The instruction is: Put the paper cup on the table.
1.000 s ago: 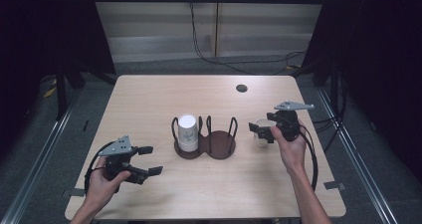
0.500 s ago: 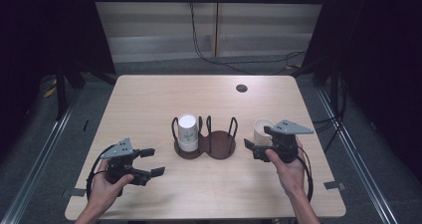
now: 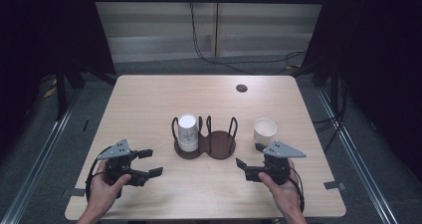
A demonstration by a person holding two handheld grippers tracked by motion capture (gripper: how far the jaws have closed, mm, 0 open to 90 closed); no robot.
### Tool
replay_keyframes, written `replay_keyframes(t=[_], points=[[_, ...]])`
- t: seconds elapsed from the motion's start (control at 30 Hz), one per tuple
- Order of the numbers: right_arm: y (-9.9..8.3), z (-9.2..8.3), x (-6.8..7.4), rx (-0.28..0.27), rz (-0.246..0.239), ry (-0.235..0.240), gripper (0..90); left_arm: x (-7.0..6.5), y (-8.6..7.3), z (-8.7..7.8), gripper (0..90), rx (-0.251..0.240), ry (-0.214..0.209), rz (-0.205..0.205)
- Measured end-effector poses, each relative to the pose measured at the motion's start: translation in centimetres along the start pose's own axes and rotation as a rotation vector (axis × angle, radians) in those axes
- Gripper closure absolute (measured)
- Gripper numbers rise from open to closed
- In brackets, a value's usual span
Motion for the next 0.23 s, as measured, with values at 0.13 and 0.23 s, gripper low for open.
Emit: replay_keyframes(t=[0.13,0.23], points=[[-0.64,0.23,0.3,0.002,-0.007,0.02,14.2,0.02,-0.53,0.22,16.1,0.034,0.001,0.008],[-1.05,0.46,-0.01,0.005,0.0,0.02,14.0,-0.1,-0.7,0.43,16.1,0.044,0.01,0.015]])
Point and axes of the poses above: each handheld gripper's, and its own axes: z roughly forward along the jaws, y roughly out of its top, x roughly to its left, the point moved 8 cm from there along z, roughly forward along the jaws, and after that the axes turned 9 degrees about y, right-handed, at the moved point
